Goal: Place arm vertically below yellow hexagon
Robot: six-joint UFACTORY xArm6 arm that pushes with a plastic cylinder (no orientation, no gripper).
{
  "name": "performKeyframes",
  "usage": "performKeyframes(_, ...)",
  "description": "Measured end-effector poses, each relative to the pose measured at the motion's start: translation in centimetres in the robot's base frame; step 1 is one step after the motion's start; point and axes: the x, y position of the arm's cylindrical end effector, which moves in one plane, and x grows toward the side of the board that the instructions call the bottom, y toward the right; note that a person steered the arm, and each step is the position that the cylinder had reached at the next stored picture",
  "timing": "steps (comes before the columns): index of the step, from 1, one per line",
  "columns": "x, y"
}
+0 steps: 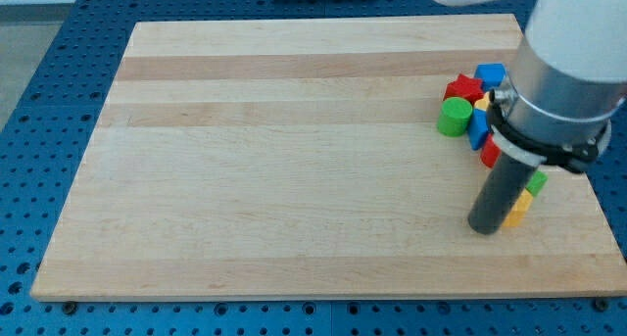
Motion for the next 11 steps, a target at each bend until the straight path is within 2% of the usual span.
performKeyframes(1, -3.3, 0.0)
performKeyframes(2, -3.1, 0.0)
performKeyframes(3, 3.2, 0.0)
performKeyframes(4, 7.4, 1.9)
performKeyframes(5, 6.0, 6.5)
performKeyframes(6, 3.2, 7.1)
performKeyframes(7, 3.1, 6.8)
performKeyframes(9, 7.3, 4.3)
performKeyframes(10, 6.5, 4.1)
performKeyframes(11, 2.4, 4.1)
